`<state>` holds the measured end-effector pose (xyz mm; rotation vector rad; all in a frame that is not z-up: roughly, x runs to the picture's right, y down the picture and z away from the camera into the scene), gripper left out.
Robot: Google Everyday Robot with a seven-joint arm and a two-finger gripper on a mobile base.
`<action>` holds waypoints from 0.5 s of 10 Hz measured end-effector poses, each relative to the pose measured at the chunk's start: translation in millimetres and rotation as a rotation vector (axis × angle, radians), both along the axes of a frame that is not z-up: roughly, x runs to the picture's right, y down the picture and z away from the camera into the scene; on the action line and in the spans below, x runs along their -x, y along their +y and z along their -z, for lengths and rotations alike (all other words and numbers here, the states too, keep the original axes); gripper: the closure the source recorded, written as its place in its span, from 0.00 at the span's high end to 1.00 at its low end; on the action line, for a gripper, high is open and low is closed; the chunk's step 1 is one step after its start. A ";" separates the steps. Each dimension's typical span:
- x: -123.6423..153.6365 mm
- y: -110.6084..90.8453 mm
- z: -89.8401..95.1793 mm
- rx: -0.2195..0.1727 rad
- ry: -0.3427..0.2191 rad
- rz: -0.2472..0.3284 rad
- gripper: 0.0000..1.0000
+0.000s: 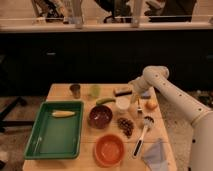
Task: Wipe table surface with eraser
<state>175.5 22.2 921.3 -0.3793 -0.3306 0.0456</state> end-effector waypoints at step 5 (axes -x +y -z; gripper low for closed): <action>10.5 -13.5 -20.5 0.010 0.009 0.000 0.80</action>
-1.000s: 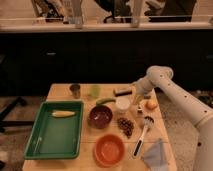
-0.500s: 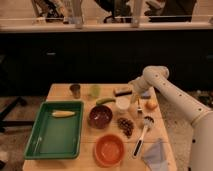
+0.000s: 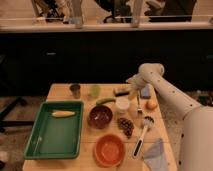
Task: Wipe table surface with eraser
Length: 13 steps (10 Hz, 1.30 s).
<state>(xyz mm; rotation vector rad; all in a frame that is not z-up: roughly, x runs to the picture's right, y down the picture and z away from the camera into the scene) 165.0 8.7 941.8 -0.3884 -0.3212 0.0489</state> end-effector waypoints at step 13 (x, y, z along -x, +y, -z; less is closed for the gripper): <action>-2.1 -5.0 -50.9 0.096 -0.013 -0.013 0.80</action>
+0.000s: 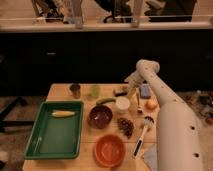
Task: Wipe table surface with eraser
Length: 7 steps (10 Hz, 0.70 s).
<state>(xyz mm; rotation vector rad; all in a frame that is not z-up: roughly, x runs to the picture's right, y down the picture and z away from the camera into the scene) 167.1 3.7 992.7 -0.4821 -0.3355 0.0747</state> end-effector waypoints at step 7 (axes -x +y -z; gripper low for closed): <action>-0.6 3.5 -10.6 0.045 -0.012 0.014 0.78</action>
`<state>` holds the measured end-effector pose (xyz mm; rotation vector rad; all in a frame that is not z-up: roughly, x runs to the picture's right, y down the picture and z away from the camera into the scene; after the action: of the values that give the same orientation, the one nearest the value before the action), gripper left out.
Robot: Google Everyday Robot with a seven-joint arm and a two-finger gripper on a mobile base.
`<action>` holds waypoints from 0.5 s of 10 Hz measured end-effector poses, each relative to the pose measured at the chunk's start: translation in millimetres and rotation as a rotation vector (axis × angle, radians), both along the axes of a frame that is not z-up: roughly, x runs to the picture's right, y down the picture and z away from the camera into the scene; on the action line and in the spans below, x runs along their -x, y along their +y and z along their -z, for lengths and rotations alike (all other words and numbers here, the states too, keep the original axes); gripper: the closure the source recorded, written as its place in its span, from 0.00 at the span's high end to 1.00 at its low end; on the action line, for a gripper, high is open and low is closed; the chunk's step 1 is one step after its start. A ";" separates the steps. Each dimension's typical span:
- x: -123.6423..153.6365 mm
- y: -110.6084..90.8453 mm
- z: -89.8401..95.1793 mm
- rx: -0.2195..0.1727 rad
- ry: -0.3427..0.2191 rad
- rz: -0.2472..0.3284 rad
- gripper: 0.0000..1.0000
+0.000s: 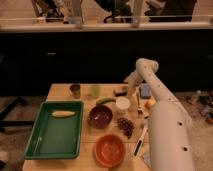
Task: Wipe table surface with eraser
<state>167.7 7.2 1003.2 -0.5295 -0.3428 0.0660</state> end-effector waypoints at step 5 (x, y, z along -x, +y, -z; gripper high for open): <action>-3.9 3.3 0.8 0.008 -0.014 -0.009 0.29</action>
<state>171.5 10.5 1002.5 -0.5366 -0.3591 0.0727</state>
